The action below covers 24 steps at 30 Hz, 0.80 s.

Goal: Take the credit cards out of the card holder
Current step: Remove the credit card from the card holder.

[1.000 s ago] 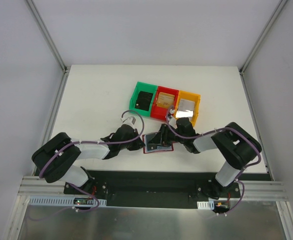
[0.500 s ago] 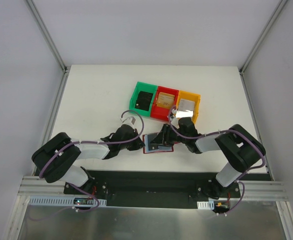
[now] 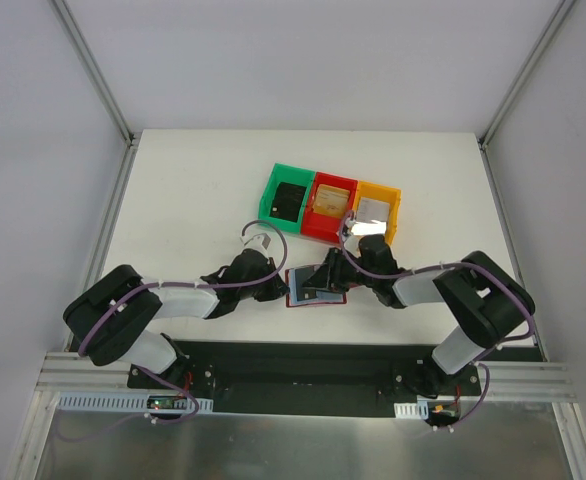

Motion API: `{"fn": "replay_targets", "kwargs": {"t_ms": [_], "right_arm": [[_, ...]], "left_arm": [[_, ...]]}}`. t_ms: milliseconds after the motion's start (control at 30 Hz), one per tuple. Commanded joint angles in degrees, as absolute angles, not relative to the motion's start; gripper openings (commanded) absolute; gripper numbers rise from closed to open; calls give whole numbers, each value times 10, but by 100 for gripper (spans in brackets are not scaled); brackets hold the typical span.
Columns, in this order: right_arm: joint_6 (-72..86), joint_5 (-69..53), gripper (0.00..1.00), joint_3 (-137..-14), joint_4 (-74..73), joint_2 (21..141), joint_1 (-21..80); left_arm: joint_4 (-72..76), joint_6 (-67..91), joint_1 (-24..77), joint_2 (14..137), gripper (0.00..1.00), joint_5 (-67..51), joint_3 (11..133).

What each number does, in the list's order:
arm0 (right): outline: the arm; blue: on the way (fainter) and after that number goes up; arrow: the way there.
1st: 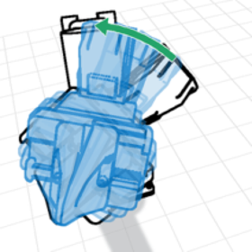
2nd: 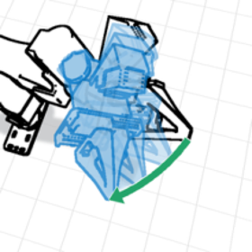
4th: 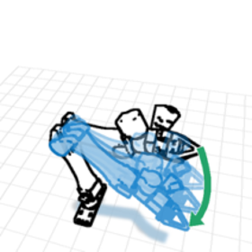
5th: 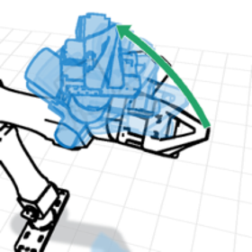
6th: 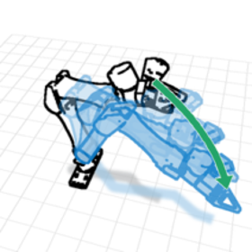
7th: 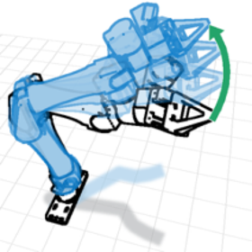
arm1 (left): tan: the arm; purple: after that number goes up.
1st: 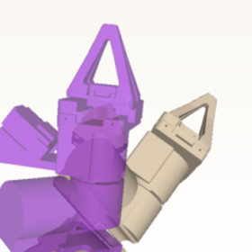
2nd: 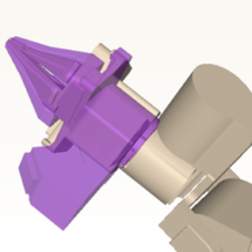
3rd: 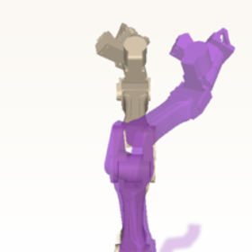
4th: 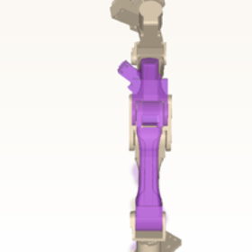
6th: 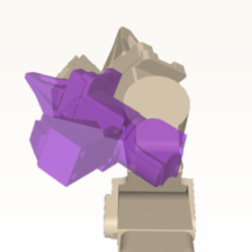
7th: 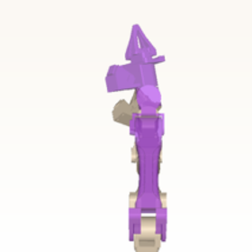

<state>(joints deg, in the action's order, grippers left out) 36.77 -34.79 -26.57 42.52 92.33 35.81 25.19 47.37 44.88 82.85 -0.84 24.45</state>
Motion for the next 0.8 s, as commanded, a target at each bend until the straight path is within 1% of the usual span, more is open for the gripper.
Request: {"fn": "replay_targets", "kwargs": {"t_ms": [0, 600, 700, 767], "right_arm": [[357, -358, 35, -263, 435, 897, 351], [354, -361, 34, -254, 433, 885, 345], [356, -362, 32, -255, 432, 886, 345], [355, -362, 28, -255, 433, 886, 344]], "left_arm": [[181, 467, 441, 838, 0, 17, 221], [181, 468, 439, 842, 0, 15, 221], [181, 468, 439, 842, 0, 14, 221], [181, 468, 439, 841, 0, 13, 221]]}}
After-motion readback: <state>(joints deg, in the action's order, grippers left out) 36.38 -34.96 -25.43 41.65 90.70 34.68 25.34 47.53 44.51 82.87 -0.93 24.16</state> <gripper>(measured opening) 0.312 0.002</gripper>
